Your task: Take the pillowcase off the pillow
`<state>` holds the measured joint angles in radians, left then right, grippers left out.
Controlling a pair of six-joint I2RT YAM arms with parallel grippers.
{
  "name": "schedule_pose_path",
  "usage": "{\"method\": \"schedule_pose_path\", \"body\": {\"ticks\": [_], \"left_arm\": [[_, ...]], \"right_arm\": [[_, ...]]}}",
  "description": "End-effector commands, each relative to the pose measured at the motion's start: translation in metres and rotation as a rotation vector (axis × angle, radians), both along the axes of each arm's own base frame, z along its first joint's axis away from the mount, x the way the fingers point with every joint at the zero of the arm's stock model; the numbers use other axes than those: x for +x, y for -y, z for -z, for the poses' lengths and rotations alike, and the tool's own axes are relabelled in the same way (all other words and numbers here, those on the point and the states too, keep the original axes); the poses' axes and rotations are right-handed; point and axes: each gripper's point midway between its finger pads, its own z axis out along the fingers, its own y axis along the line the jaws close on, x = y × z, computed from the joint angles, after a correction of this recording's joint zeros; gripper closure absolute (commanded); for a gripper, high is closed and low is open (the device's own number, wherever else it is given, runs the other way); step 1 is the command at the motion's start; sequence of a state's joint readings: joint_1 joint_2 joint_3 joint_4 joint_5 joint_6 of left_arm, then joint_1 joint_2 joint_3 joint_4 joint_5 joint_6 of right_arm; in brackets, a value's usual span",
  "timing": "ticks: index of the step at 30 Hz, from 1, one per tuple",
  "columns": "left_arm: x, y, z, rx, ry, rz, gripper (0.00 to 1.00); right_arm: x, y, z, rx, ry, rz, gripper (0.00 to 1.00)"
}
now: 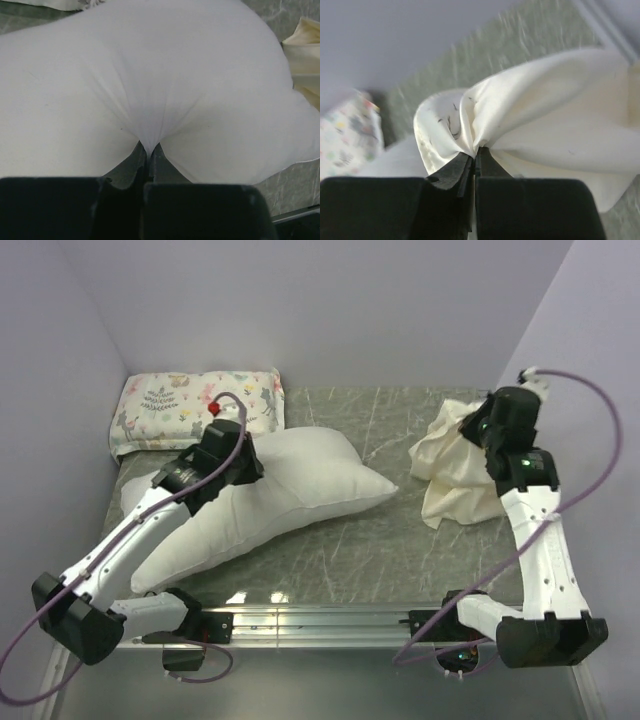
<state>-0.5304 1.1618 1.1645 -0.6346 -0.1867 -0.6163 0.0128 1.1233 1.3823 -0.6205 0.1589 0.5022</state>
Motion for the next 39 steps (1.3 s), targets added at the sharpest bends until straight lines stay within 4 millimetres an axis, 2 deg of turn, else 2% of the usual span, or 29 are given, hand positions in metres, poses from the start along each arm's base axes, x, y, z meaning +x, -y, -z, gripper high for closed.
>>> {"method": "schedule_pose_path", "body": {"ticks": [1, 2, 4, 5, 7, 8, 9, 10, 11, 12, 13, 14, 15, 17, 18, 20, 21, 23, 24, 25, 26, 27, 31, 35, 39], "left_arm": [[0.018, 0.031, -0.03, -0.108, 0.138, 0.023, 1.0], [0.018, 0.033, -0.027, -0.108, 0.134, 0.026, 1.0], [0.017, 0.04, -0.017, -0.101, 0.115, 0.041, 0.99], [0.017, 0.042, -0.015, -0.1, 0.115, 0.041, 0.99], [0.016, 0.045, -0.003, -0.085, 0.095, 0.049, 1.0], [0.014, 0.049, -0.001, -0.087, 0.095, 0.059, 1.0], [0.013, 0.05, 0.008, -0.079, 0.079, 0.064, 0.99], [0.01, 0.054, 0.01, -0.076, 0.075, 0.078, 0.99], [0.008, 0.056, 0.013, -0.072, 0.07, 0.085, 0.96], [0.006, 0.056, 0.016, -0.061, 0.067, 0.087, 0.9], [0.003, 0.059, 0.017, -0.054, 0.068, 0.095, 0.81], [0.001, 0.058, 0.016, -0.051, 0.073, 0.098, 0.57], [-0.001, 0.057, 0.009, -0.052, 0.092, 0.096, 0.46], [-0.005, 0.057, -0.002, -0.064, 0.12, 0.103, 0.3], [-0.007, 0.057, -0.015, -0.079, 0.148, 0.114, 0.28], [-0.012, 0.057, -0.027, -0.088, 0.174, 0.123, 0.26], [-0.014, 0.055, -0.042, -0.106, 0.203, 0.118, 0.26], [-0.021, 0.05, -0.047, -0.095, 0.207, 0.114, 0.27], [-0.026, 0.047, -0.057, -0.105, 0.229, 0.115, 0.27], [-0.029, 0.043, -0.057, -0.093, 0.232, 0.105, 0.26], [-0.032, 0.039, -0.059, -0.094, 0.24, 0.101, 0.25], [-0.036, 0.034, -0.061, -0.097, 0.251, 0.097, 0.25], [-0.046, 0.019, -0.058, -0.086, 0.261, 0.079, 0.25], [-0.053, 0.01, -0.057, -0.089, 0.29, 0.074, 0.24], [-0.055, 0.012, -0.054, -0.104, 0.303, 0.091, 0.23]], "right_arm": [[0.014, -0.01, 0.059, 0.048, -0.048, -0.018, 1.0], [0.009, -0.011, 0.097, 0.053, -0.114, -0.015, 1.0], [0.01, -0.014, 0.121, 0.07, -0.118, -0.007, 1.0], [0.001, -0.012, 0.151, 0.07, -0.167, 0.006, 1.0], [-0.002, -0.013, 0.17, 0.079, -0.186, 0.006, 1.0], [-0.008, -0.02, 0.189, 0.097, -0.217, -0.03, 1.0], [-0.01, -0.023, 0.195, 0.096, -0.223, -0.046, 1.0], [-0.013, -0.025, 0.2, 0.093, -0.233, -0.059, 0.85], [-0.016, -0.026, 0.202, 0.086, -0.242, -0.069, 0.75], [-0.019, -0.026, 0.201, 0.063, -0.244, -0.073, 0.62], [-0.024, -0.025, 0.2, 0.05, -0.254, -0.073, 0.33], [-0.026, -0.026, 0.188, 0.04, -0.222, -0.08, 0.19], [-0.028, -0.026, 0.181, 0.03, -0.211, -0.091, 0.08], [-0.033, -0.028, 0.156, 0.009, -0.173, -0.104, 0.06], [-0.036, -0.028, 0.148, 0.001, -0.16, -0.106, 0.05], [-0.04, -0.036, 0.122, 0.0, -0.115, -0.138, 0.05], [-0.042, -0.042, 0.115, -0.004, -0.103, -0.16, 0.04], [-0.045, -0.052, 0.096, -0.017, -0.077, -0.179, 0.04], [-0.05, -0.076, 0.091, -0.022, -0.068, -0.25, 0.03], [-0.051, -0.082, 0.078, -0.033, -0.045, -0.244, 0.03], [-0.053, -0.097, 0.076, -0.031, -0.045, -0.28, 0.03], [-0.059, -0.121, 0.072, -0.016, -0.037, -0.341, 0.03], [-0.069, -0.159, 0.052, -0.015, 0.011, -0.415, 0.02], [-0.073, -0.165, 0.047, -0.027, 0.03, -0.428, 0.01], [-0.074, -0.164, 0.054, -0.034, 0.027, -0.429, 0.0]]}}
